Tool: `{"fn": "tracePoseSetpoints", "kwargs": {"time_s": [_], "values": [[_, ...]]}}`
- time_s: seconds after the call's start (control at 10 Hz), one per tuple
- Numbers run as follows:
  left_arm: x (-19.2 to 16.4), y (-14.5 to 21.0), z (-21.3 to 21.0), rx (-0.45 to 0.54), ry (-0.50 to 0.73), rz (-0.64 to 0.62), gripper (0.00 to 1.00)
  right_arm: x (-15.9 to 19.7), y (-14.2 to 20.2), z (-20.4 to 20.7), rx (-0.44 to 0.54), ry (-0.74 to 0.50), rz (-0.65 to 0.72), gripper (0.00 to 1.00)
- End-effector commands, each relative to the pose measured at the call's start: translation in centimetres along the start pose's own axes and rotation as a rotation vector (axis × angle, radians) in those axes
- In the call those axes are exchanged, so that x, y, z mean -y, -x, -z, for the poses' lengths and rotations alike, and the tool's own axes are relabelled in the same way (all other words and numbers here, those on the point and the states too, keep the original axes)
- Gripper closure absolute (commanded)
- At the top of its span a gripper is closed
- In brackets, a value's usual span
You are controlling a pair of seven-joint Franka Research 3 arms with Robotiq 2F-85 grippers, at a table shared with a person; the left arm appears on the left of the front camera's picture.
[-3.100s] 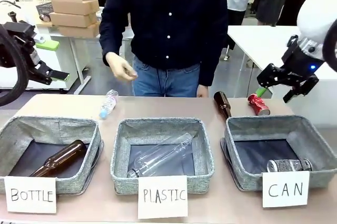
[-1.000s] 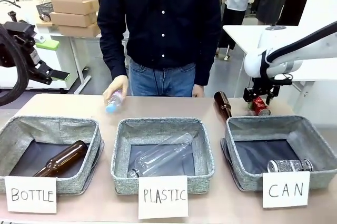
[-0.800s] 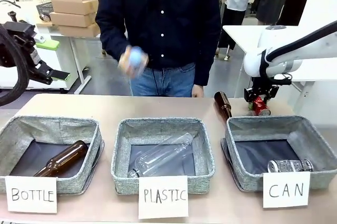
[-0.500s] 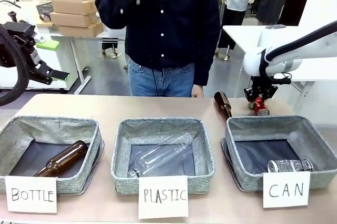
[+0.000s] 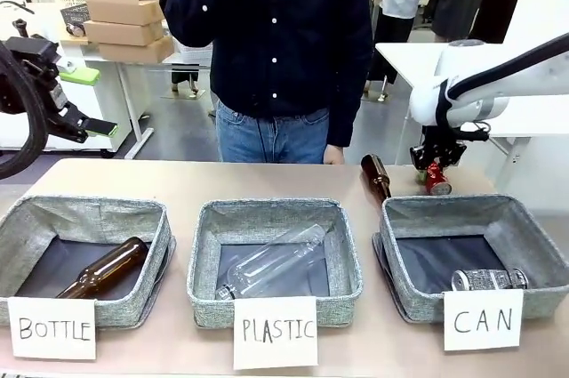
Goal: Sort the can waste into the basket.
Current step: Pick up the can waste from the table and place it in the right Fabric basket.
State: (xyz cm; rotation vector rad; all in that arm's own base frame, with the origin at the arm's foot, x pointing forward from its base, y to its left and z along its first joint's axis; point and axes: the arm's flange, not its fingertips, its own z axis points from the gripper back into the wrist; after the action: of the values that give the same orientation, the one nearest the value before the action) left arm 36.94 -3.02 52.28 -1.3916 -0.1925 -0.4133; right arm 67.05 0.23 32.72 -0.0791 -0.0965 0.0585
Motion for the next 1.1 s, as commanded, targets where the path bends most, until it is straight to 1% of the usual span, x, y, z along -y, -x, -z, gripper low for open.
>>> {"fn": "tracePoseSetpoints", "kwargs": {"time_s": [0.0,0.1,0.2,0.3,0.4,0.5,0.6,0.8,0.9,1.0], "values": [[0.2,-0.1,0.0,0.011,0.006,0.001,0.0,0.5,4.1,-6.0,0.13,-0.084,-0.002,1.0],[0.2,-0.1,0.0,0.011,0.006,0.001,0.0,0.1,8.0,-10.2,0.282,-0.096,-0.089,1.0],[0.2,-0.1,0.0,0.011,0.006,0.001,0.0,-0.4,11.3,-12.8,0.347,-0.165,-0.205,1.0],[0.2,-0.1,0.0,0.011,0.006,0.001,0.0,-0.3,14.1,-14.7,0.345,-0.233,-0.285,1.0],[0.2,-0.1,0.0,0.011,0.006,0.001,0.0,0.7,16.0,-15.9,0.197,-0.251,-0.329,1.0],[0.2,-0.1,0.0,0.011,0.006,0.001,0.0,1.5,17.5,-16.7,0.093,-0.32,-0.518,1.0],[0.2,-0.1,0.0,0.011,0.006,0.001,0.0,2.0,18.7,-17.0,0.014,-0.345,-0.766,1.0],[0.2,-0.1,0.0,0.011,0.006,0.001,0.0,1.7,19.3,-16.1,-0.067,-0.311,-1.035,1.0],[0.2,-0.1,0.0,0.011,0.006,0.001,0.0,1.2,19.6,-15.7,-0.083,-0.282,-1.095,1.0],[0.2,-0.1,0.0,0.011,0.006,0.001,0.0,0.9,19.8,-15.4,-0.088,-0.278,-1.121,1.0]]}}
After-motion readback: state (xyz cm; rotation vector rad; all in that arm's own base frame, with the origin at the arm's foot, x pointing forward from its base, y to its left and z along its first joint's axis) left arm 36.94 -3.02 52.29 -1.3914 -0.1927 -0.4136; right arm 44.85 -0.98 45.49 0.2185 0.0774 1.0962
